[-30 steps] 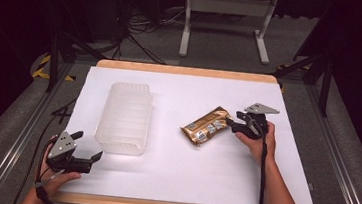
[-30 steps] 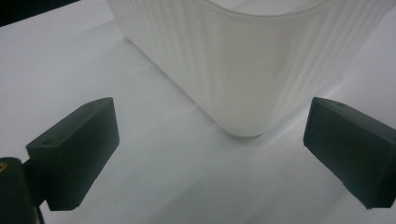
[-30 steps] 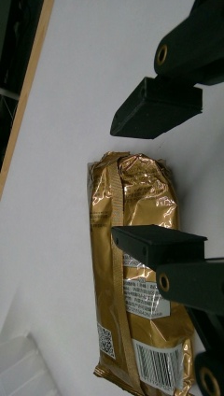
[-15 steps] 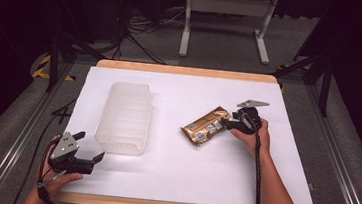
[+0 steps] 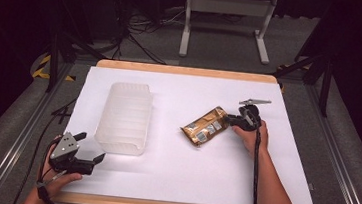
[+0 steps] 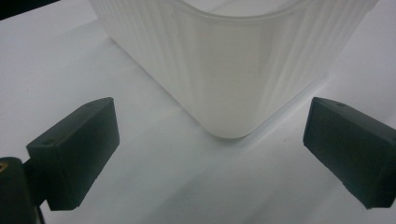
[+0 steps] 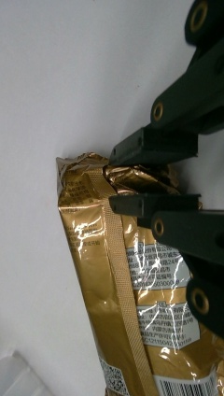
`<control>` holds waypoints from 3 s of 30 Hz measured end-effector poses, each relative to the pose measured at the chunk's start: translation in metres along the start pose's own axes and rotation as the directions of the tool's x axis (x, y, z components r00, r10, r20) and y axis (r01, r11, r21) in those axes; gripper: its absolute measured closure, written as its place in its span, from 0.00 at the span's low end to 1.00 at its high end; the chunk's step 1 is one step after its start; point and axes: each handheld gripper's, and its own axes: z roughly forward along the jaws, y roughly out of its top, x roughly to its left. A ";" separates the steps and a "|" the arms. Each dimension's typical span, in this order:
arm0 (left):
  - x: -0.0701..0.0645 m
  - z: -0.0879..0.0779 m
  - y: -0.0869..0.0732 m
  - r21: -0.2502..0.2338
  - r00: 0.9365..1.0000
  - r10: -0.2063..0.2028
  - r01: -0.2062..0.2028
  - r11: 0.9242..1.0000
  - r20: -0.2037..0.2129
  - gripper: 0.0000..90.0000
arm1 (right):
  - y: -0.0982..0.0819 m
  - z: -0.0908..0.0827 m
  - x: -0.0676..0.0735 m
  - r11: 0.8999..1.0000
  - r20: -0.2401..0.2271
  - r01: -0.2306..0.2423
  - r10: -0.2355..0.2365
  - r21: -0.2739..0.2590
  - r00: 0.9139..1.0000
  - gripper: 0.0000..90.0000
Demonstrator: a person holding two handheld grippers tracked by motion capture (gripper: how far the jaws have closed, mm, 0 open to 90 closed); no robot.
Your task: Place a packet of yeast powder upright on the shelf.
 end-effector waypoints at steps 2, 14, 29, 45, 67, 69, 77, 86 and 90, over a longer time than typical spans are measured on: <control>0.000 0.000 0.000 0.001 1.000 0.000 0.000 1.000 -0.004 0.05 | 0.000 -0.001 0.002 1.000 0.005 0.007 -0.007 -0.007 1.000 0.92; 0.001 -0.001 0.000 -0.002 1.000 -0.016 0.016 1.000 -0.015 0.05 | 0.017 -0.036 0.025 0.988 -0.037 0.067 -0.073 -0.140 0.997 0.98; 0.000 -0.001 0.000 -0.006 1.000 -0.021 0.021 1.000 -0.020 0.04 | 0.044 -0.078 0.074 0.947 -0.083 0.197 -0.225 -0.254 0.971 0.99; 0.001 0.000 0.000 -0.005 1.000 -0.020 0.020 1.000 -0.014 0.04 | 0.072 -0.106 0.111 0.890 -0.091 0.324 -0.369 -0.320 0.925 0.99; 0.000 -0.001 0.000 -0.002 1.000 -0.016 0.016 1.000 -0.004 0.04 | 0.110 -0.092 0.182 0.828 -0.187 0.379 -0.484 -0.414 0.855 0.99; 0.000 -0.001 0.000 -0.005 1.000 -0.011 0.011 1.000 -0.005 0.04 | 0.114 -0.085 0.191 0.828 -0.215 0.372 -0.489 -0.420 0.845 0.99; 0.001 -0.002 -0.001 -0.004 1.000 -0.008 0.008 1.000 -0.005 0.04 | 0.125 -0.063 0.222 0.812 -0.244 0.405 -0.531 -0.420 0.811 0.99; 0.002 -0.004 -0.002 -0.011 1.000 -0.011 0.011 1.000 -0.002 0.04 | 0.135 -0.042 0.252 0.799 -0.285 0.430 -0.566 -0.420 0.774 0.99; 0.002 -0.004 -0.002 -0.012 1.000 -0.011 0.011 1.000 -0.003 0.04 | 0.136 -0.032 0.263 0.793 -0.298 0.452 -0.584 -0.410 0.755 0.99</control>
